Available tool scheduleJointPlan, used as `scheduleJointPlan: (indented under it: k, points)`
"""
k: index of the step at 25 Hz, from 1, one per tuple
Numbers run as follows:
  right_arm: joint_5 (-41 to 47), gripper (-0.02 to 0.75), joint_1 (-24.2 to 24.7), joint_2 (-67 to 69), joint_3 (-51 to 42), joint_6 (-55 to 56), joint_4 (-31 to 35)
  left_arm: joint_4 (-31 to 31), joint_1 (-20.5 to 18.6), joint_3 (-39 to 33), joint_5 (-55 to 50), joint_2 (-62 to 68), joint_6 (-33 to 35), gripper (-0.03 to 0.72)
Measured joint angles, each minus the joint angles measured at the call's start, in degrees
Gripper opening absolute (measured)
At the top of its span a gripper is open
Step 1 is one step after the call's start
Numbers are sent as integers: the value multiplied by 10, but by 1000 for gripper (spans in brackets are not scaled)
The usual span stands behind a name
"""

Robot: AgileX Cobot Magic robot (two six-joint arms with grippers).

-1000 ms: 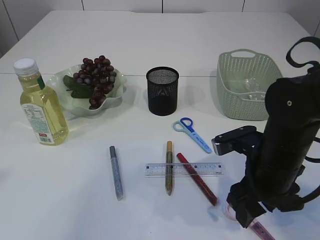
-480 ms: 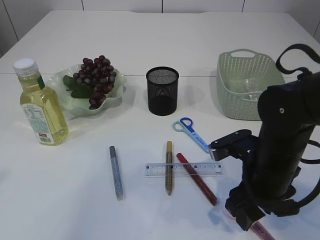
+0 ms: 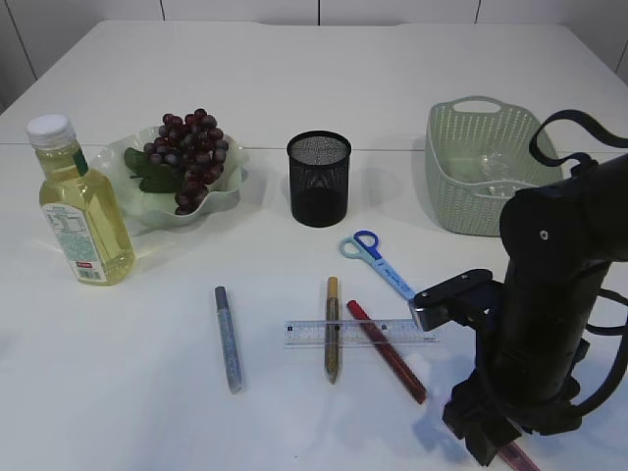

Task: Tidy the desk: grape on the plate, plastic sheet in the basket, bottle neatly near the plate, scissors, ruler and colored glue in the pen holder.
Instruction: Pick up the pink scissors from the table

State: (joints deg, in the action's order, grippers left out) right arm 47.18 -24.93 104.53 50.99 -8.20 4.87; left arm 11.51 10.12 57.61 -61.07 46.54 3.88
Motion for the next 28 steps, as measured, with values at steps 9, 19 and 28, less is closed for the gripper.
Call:
scheduleJointPlan:
  k: [9,19,28]
  points:
    - [-3,501,0,3,0,0,-1,-2,0,0,0,0,0,435]
    - [-3,501,0,10,0,1,-2,-4,0,0,0,0,0,435]
    - [-3,501,0,10,0,1,-5,-5,0,0,0,0,0,435]
